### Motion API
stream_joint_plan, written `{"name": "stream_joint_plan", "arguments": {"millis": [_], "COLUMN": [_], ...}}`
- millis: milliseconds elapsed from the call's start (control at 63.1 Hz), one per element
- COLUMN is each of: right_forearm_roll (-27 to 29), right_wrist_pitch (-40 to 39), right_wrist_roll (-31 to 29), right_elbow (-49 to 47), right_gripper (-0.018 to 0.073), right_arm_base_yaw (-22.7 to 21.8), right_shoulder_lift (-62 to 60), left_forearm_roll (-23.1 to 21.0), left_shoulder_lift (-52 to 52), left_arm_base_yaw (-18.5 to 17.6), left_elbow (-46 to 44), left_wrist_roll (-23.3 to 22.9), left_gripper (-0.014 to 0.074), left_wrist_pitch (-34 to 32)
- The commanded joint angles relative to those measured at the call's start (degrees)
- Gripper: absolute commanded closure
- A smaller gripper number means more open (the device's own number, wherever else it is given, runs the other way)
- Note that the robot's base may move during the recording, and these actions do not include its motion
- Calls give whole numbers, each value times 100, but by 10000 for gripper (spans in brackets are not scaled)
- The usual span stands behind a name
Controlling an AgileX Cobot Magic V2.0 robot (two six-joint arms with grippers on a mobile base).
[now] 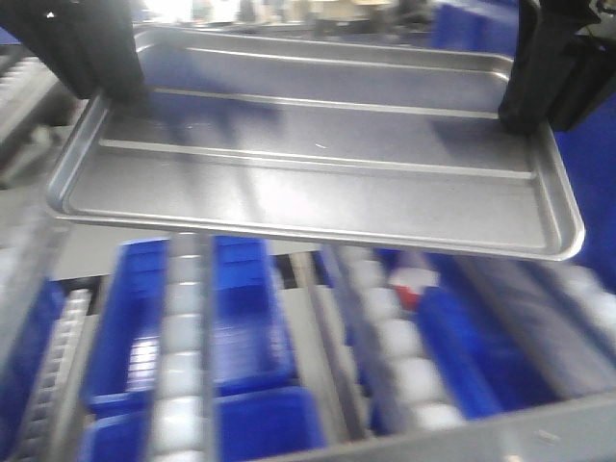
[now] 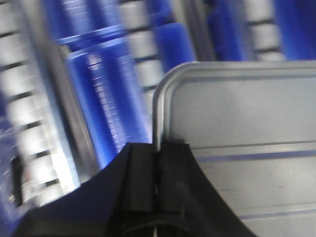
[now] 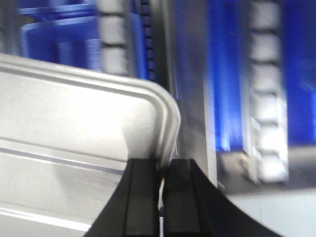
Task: Grab silver tray and stack on right shelf
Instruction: 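Hold the tray level with both grippers while the base drives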
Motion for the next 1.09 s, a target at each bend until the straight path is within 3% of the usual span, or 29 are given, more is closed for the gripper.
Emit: {"name": "stream_joint_plan", "arguments": {"millis": [0,1078], "right_forearm_roll": [-112,-112], "right_wrist_pitch": [-155,-155], "right_wrist_roll": [-158,-158], "right_elbow": [-186,-186], "right_gripper": [502,502], "right_arm_base_yaw": [2,2], "right_shoulder_lift": [-183,-183], "left_forearm_roll": [187,187], "left_shoulder_lift": [-207,-207], "left_arm_base_yaw": [-32,-32], "left_elbow": [-219,-219], "left_wrist_roll": [11,11], "left_gripper": [689,689], "left_wrist_pitch": [-288,-288]}}
